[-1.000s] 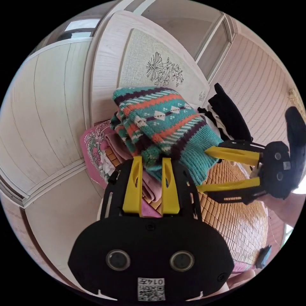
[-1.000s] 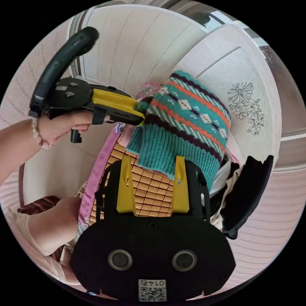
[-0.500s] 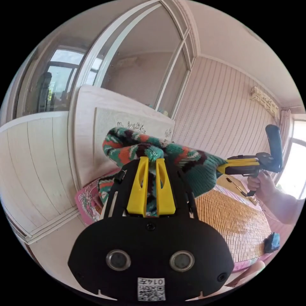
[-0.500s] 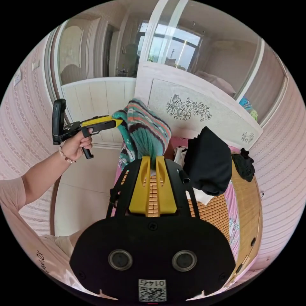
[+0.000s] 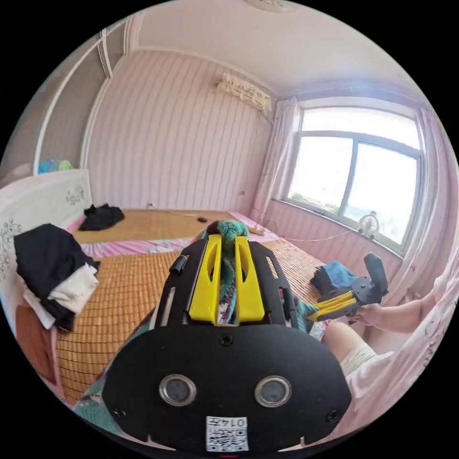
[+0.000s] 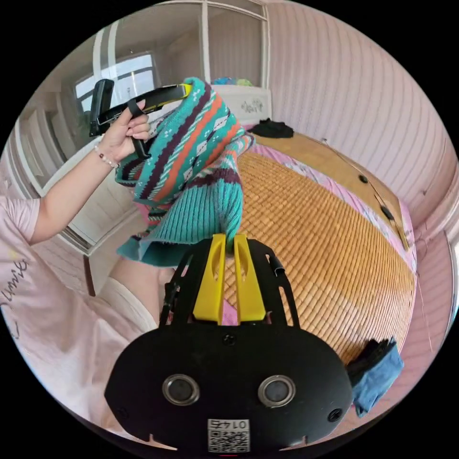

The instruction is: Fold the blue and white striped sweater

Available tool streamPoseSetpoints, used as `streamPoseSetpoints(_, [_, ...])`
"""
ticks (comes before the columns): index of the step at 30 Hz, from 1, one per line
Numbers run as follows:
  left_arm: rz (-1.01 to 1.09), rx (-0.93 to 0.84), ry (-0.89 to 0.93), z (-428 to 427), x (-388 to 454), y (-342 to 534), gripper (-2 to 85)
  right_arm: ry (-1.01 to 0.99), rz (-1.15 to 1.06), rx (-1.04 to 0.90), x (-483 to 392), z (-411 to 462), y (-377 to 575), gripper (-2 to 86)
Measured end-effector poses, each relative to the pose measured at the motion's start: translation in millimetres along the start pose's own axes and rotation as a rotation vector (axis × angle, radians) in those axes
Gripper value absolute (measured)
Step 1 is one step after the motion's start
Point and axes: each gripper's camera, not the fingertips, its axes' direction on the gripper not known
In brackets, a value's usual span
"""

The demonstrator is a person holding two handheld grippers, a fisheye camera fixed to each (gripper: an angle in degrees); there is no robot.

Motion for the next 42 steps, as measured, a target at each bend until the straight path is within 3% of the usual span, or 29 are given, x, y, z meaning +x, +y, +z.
streamPoseSetpoints(2, [-0.079, -0.127, 0.079, 53.6, 12.2, 27.6, 2.4, 0.049, 0.150, -0.222, 44.8, 26.5, 59.6, 2.6])
streamPoseSetpoints(5, [-0.060, -0.138, 0.155, 64.6, 36.9, 69.6, 0.8, 0.027, 0.275, -0.218, 80.5, 21.2, 102.7, 4.1])
streamPoseSetpoints(7, [-0.032, -0.164, 0.072, 50.1, 45.1, 89.4, 2.1, -0.001, 0.324, -0.175, 99.0, 16.1, 111.9, 6.2])
streamPoseSetpoints(10, [-0.063, -0.290, -0.196, 22.2, 37.9, 118.2, 5.9, 0.003, 0.379, -0.168, 130.7, 22.1, 109.8, 14.2])
streamPoseSetpoints(14, [-0.256, -0.412, -0.409, -14.9, 8.6, 146.6, 12.0, -0.052, 0.447, -0.185, 177.0, 35.6, 94.2, 23.6])
streamPoseSetpoints(19, [-0.279, -0.596, -0.412, 24.1, -3.7, 158.9, 17.5, -0.085, 0.565, -0.227, 234.2, 54.0, 81.7, 20.2])
streamPoseSetpoints(21, [-0.327, -0.740, -0.380, 63.0, -25.4, 158.1, 17.3, -0.178, 0.611, -0.264, 252.4, 58.8, 82.5, 15.8])
streamPoseSetpoints(23, [-0.398, -0.791, -0.325, 83.1, -43.4, 153.6, 13.9, -0.284, 0.643, -0.183, 269.6, 39.0, 85.5, 10.0])
streamPoseSetpoints(26, [-0.461, -0.675, -0.244, 84.3, -56.7, 134.7, 1.3, -0.357, 0.615, -0.073, 282.9, -1.8, 85.1, 8.0])
streamPoseSetpoints(33, [-0.347, -0.320, -0.190, 44.5, -46.8, 55.5, -0.9, -0.358, 0.458, 0.182, 308.9, -122.5, 58.4, 3.9])
streamPoseSetpoints(37, [-0.217, -0.179, -0.161, 53.3, -47.9, -18.6, -1.0, -0.382, 0.352, 0.490, 343.8, -219.7, 28.9, 0.3])
streamPoseSetpoints(40, [-0.231, -0.172, -0.288, 97.4, -76.8, -69.7, -1.0, -0.222, 0.338, 0.429, 370.7, -241.5, 0.0, 0.1])
streamPoseSetpoints(42, [-0.461, -0.228, -0.387, 132.4, -129.0, -80.4, -0.8, -0.110, 0.336, 0.350, 373.2, -230.5, -9.5, 0.4])
